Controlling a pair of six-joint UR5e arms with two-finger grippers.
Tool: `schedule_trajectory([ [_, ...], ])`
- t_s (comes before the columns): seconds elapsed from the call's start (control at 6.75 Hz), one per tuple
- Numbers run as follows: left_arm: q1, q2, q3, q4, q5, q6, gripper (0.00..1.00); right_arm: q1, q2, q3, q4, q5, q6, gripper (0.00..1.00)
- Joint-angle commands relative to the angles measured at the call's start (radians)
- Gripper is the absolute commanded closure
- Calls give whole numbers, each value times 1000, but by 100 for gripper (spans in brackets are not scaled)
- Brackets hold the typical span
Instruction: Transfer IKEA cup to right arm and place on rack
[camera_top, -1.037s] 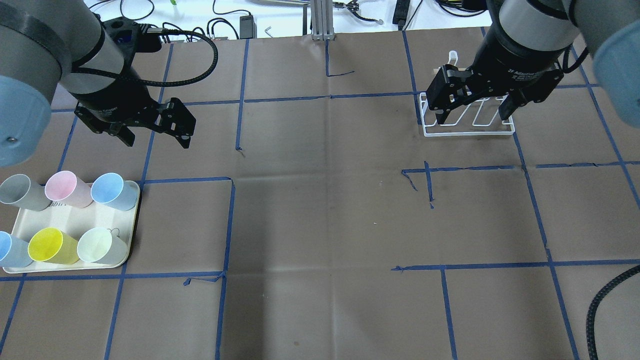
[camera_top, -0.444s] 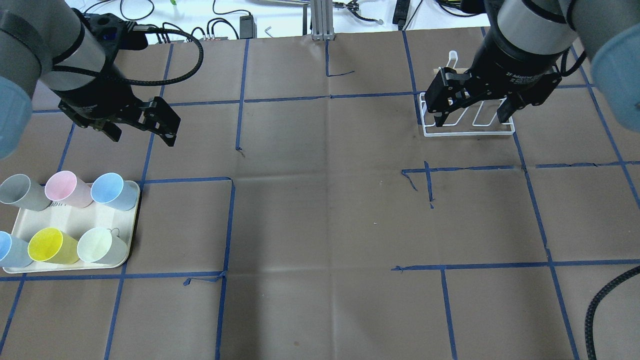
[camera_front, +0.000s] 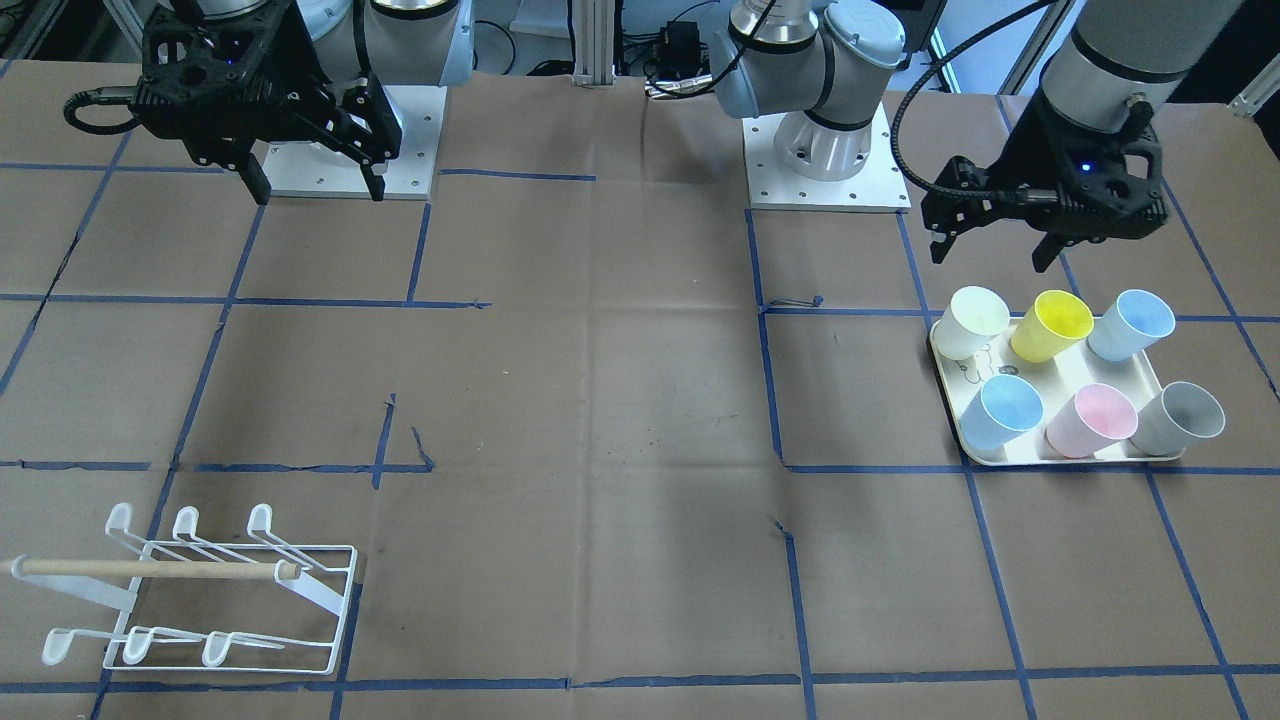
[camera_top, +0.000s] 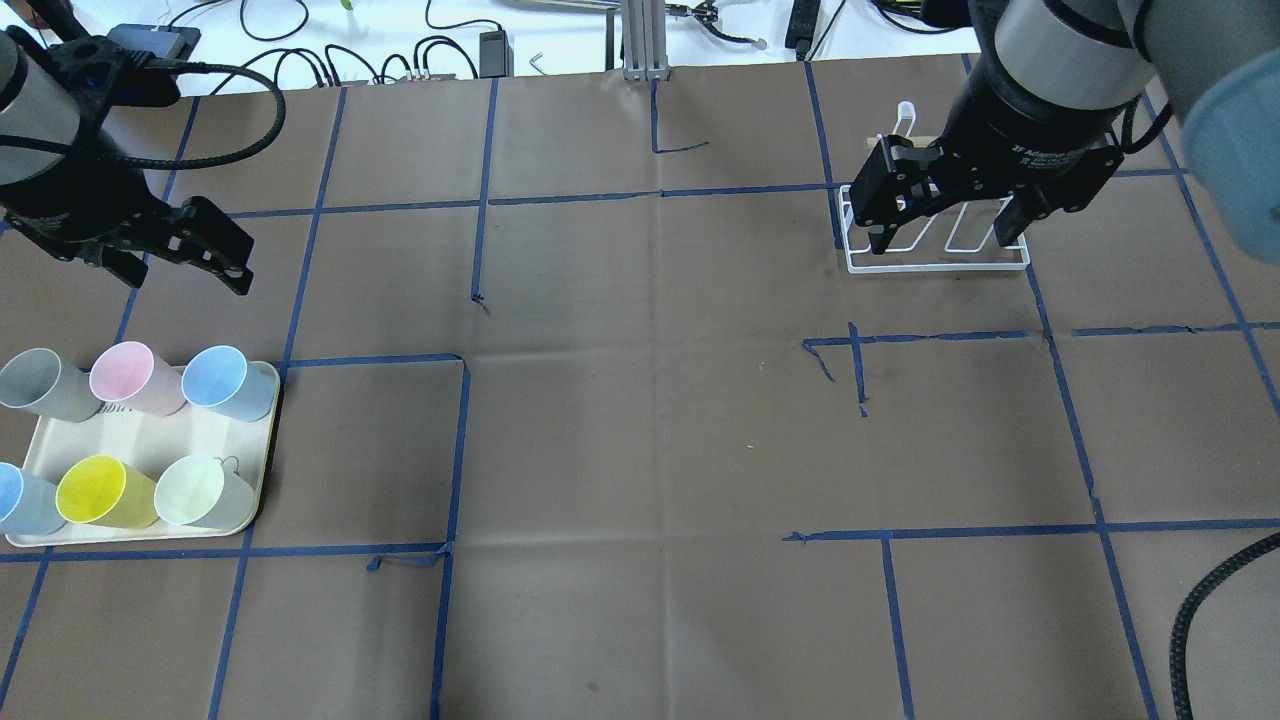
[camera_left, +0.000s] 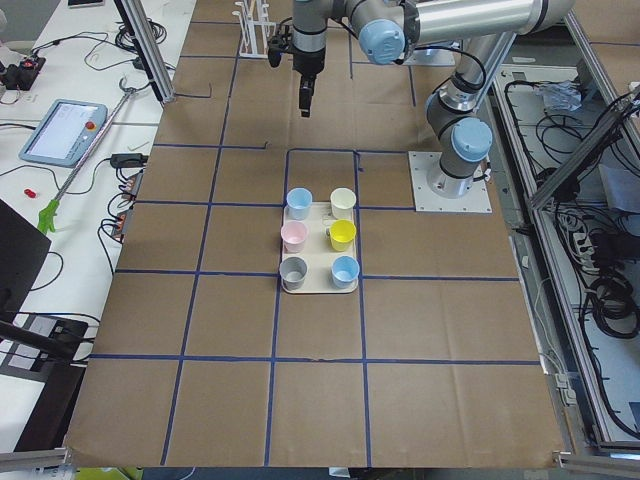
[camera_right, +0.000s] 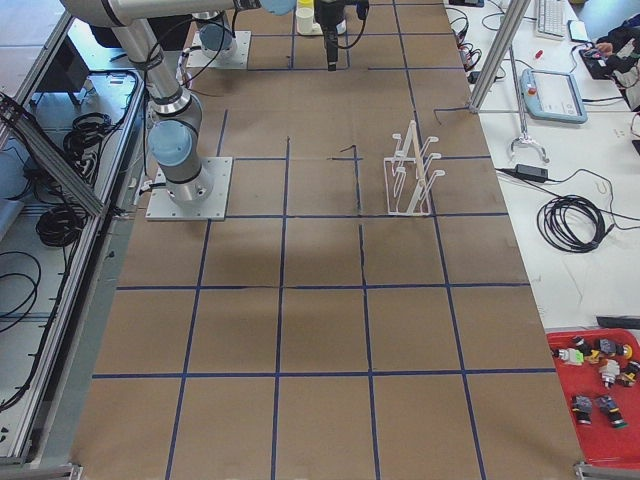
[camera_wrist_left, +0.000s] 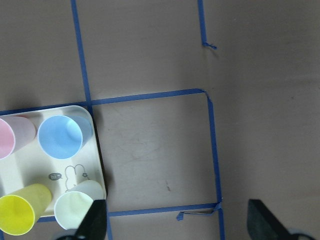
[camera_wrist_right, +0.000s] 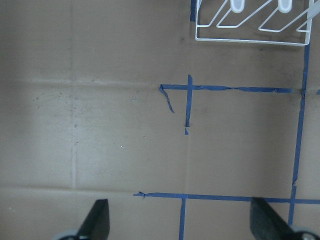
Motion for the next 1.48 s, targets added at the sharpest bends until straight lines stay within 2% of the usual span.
schedule_trajectory([
  [0.0, 131, -11, -11, 14, -7, 99, 0, 1, 0, 2, -1, 1, 6, 0],
  [0.15, 144, -19, -14, 20, -5, 104, 1, 1, 1, 2, -2, 4, 7, 0],
  [0.3, 144, -34, -38, 90, -4, 118, 1, 1, 1, 2, -12, 9, 10, 0],
  [0.44, 144, -54, -75, 161, -4, 116, 1, 1, 5, 2, -28, 56, 21, 0],
  [0.59, 144, -80, -110, 217, -7, 115, 1, 1, 14, 3, -98, 94, 36, 0],
  [0.74, 143, -111, -135, 282, -10, 110, 1, 2, 17, 6, -186, 98, 97, 0],
  [0.89, 143, -141, -153, 320, -10, 106, 1, 2, 15, 41, -294, 159, 184, 0],
  [1.04, 144, -174, -179, 347, -10, 104, 1, 2, 14, 101, -424, 182, 251, 0],
  [1.19, 143, -204, -213, 424, -10, 96, 1, 2, 5, 176, -603, 200, 338, 0],
  [1.33, 143, -229, -247, 480, -10, 84, 1, 2, 3, 246, -753, 269, 405, 0],
])
